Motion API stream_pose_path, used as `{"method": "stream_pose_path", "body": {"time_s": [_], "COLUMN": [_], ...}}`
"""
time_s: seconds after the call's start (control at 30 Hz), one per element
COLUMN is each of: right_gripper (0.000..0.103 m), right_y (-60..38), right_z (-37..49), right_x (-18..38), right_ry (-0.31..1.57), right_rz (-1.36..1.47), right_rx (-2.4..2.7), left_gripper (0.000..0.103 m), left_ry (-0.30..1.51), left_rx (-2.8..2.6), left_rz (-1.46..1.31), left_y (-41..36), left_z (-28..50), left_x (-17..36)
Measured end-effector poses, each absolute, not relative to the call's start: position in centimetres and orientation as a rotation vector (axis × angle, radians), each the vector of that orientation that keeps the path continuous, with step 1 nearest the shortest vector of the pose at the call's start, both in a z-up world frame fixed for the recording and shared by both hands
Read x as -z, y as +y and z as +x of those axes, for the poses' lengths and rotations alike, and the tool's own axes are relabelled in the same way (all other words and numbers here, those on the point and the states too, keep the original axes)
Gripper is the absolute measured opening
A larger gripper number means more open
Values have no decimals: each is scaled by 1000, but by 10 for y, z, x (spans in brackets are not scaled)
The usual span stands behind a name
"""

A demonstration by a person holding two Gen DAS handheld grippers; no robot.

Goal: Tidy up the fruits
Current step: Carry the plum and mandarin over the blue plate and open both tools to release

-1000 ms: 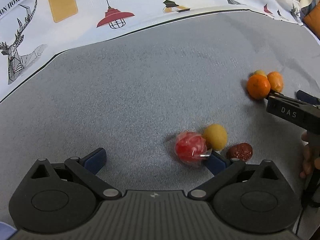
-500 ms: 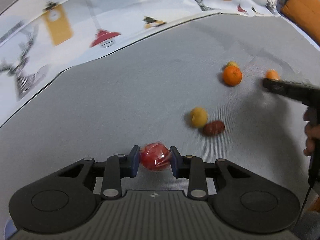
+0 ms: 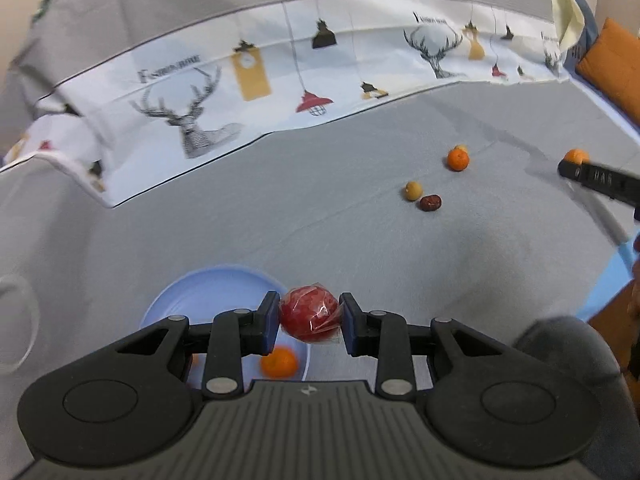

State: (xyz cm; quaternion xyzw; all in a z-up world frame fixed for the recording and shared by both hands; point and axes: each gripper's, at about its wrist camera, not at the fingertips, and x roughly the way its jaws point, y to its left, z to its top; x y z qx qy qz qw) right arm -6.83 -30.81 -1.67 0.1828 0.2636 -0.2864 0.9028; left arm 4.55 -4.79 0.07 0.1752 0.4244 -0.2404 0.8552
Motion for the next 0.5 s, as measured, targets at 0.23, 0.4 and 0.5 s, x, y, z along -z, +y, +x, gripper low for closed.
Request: {"method": "stream_pose_path", "body": {"time_s": [0.23, 0.4, 0.5], "right_gripper": [35, 35, 35], "right_y": [-217, -164, -134], "right_z": [-119, -142, -150], "right_x": [-24, -37, -42], "right_ry": [552, 569, 573], "right_rz": [342, 318, 294], "right_rx": [414, 323, 266], "left_gripper": [35, 35, 35], "left_ry": [901, 915, 892], "left_rx": [485, 459, 445], "left_rz": [330, 288, 273], "left_y": [16, 53, 68], "left_z": [-11, -39, -52], "left_x": [-20, -20, -25]}}
